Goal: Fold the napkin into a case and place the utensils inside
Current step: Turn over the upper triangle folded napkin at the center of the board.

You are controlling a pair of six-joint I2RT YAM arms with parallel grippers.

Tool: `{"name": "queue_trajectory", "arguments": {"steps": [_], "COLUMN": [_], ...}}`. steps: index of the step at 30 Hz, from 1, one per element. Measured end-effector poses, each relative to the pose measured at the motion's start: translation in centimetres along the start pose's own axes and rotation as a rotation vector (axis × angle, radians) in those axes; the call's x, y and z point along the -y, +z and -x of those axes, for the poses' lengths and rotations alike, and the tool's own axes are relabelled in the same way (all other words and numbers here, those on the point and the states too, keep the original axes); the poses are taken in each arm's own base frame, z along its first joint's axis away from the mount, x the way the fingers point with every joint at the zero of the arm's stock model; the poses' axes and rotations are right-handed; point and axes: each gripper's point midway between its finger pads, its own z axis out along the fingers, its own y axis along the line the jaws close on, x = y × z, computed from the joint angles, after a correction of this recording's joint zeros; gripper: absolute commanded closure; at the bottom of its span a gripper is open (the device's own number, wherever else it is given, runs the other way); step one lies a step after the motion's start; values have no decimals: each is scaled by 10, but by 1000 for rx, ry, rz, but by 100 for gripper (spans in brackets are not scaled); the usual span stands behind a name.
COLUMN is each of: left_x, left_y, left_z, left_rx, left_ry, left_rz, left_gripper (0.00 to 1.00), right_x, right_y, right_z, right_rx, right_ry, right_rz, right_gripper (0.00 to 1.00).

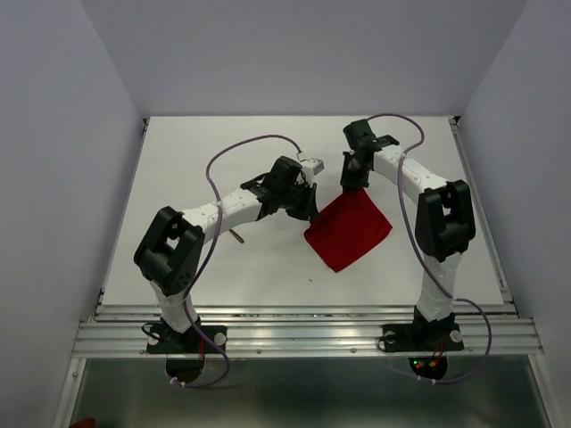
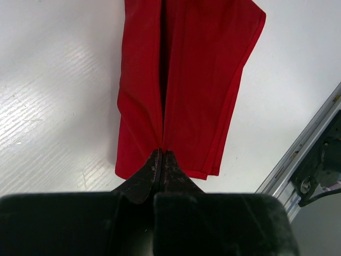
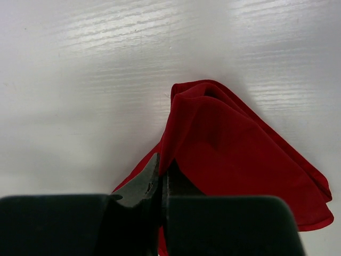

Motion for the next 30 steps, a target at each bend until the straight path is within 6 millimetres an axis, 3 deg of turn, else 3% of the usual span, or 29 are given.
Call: {"name": "queue_trajectory", "arguments": {"steps": [7, 14, 28, 30], "left_x": [-6, -10, 27, 30], "left_y": [5, 8, -25, -27], "left_z": [-14, -42, -81, -89], "left_rx": [-11, -36, -21, -17], "left_ry": [-12, -54, -130, -111], "left_rz": [-1, -20, -143, -148], "left_gripper": [100, 100, 100, 93], "right_x": [-6, -19, -46, -49], "right_y": [6, 6, -4, -6], "right_z": [-9, -24, -76, -81], "right_rx": [-33, -67, -178, -189], "right_ry": [-49, -117, -265, -276], "right_rz": [25, 60, 87, 87], "right_gripper": [99, 99, 99, 99]}}
